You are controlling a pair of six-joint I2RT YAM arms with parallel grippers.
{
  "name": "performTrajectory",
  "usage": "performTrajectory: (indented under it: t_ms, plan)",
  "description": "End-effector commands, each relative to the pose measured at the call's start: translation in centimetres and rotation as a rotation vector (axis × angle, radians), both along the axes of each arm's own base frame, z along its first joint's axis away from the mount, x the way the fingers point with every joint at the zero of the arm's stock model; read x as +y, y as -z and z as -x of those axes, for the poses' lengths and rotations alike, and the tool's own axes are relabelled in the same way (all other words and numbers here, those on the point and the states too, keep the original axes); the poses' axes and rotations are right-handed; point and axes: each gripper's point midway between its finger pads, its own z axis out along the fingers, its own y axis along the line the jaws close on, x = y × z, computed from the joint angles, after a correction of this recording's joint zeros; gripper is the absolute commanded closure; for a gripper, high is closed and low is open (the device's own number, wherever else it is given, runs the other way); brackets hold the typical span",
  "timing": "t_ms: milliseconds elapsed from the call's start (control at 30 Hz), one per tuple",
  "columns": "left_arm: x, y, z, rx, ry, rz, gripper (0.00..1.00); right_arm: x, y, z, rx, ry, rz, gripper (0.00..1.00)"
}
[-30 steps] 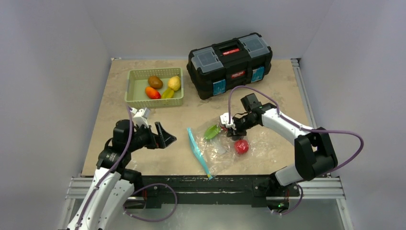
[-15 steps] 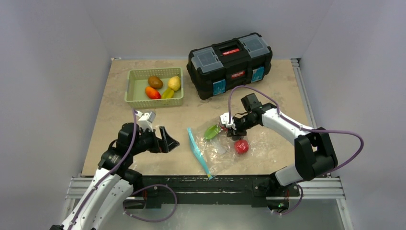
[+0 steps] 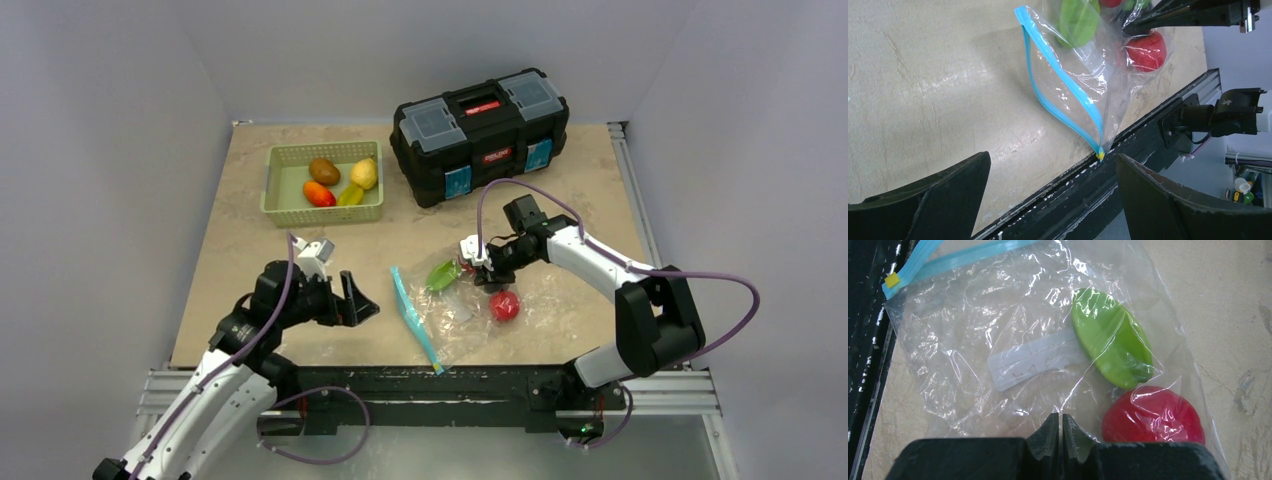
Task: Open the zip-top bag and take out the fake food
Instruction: Pick up the fake fruit from the zipper food storage bag.
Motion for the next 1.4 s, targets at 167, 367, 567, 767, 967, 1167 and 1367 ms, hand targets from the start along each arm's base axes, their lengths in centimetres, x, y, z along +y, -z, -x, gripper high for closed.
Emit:
performTrajectory:
  t_ms: [167, 367, 567, 767, 967, 1167, 1367]
  plan:
    - [-0.6, 1.2, 0.4, 0.024, -0.006, -0.011, 0.05, 0.4, -1.1, 0.1, -0.023, -0.018, -0.042, 0.95]
    - [-0.9, 2.1, 0.8, 0.034, 0.009, -0.025, 0.05, 0.4, -1.1, 0.0, -0.023, -0.017, -0.041, 0.95]
    - [-1.3, 3.3, 1.2, 0.052, 0.029, -0.035, 0.05, 0.4, -1.0, 0.1, -0.019, -0.020, -0.043, 0.94]
    - [-1.4, 4.0, 1.3, 0.054, 0.028, -0.033, 0.06, 0.5, -1.0, 0.2, -0.016, -0.022, -0.044, 0.94]
    - [-1.5, 4.6, 1.3, 0.057, 0.034, -0.038, 0.06, 0.5, -1.0, 0.1, -0.016, -0.021, -0.044, 0.94]
    - [-1.6, 5.4, 1.1, 0.054, 0.034, -0.038, 0.06, 0.5, -0.9, 0.1, -0.016, -0.021, -0.043, 0.94]
    - [-1.5, 5.8, 1.1, 0.044, 0.040, -0.049, 0.06, 0.5, -0.9, 0.2, -0.015, -0.023, -0.043, 0.93]
